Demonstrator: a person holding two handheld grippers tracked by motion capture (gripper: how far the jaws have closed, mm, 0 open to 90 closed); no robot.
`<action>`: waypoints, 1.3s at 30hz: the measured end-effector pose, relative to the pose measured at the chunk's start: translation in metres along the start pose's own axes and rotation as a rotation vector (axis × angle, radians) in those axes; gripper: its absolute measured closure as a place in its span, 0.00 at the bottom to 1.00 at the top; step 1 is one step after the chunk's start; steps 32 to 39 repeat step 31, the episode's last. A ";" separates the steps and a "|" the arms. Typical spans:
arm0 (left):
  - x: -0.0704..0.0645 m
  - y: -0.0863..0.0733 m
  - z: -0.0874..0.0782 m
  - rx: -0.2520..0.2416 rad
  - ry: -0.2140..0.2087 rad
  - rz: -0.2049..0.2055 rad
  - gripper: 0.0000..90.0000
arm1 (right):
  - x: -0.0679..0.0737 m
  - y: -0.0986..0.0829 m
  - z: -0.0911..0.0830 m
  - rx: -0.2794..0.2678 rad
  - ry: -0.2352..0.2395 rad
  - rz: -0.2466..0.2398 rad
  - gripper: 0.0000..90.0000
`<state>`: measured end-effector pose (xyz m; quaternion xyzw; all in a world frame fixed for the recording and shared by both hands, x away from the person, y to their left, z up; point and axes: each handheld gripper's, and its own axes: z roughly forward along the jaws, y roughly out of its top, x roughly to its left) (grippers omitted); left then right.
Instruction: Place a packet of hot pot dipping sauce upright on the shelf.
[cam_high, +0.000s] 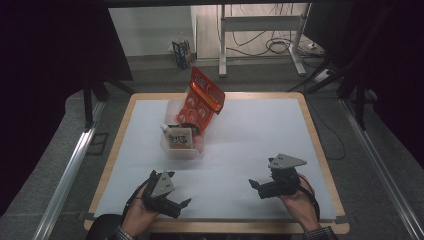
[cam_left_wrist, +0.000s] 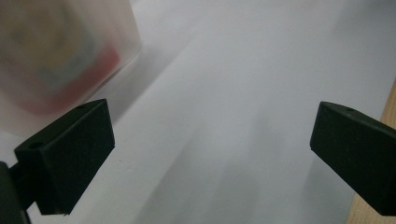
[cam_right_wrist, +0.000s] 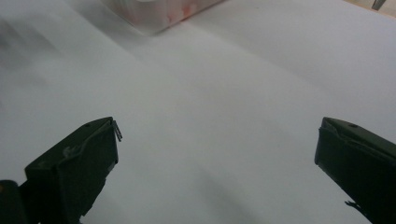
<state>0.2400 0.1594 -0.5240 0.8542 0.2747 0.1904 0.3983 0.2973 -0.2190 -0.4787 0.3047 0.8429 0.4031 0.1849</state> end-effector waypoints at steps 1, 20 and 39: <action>0.000 0.000 0.000 0.000 0.000 0.000 0.00 | 0.000 0.000 0.000 0.000 0.000 0.000 0.00; -0.001 0.000 0.002 0.013 -0.009 0.006 0.00 | -0.017 -0.030 -0.020 0.046 -0.059 0.065 0.00; -0.001 0.000 0.004 0.019 -0.010 0.009 0.00 | -0.023 -0.041 -0.021 0.088 -0.070 0.095 0.00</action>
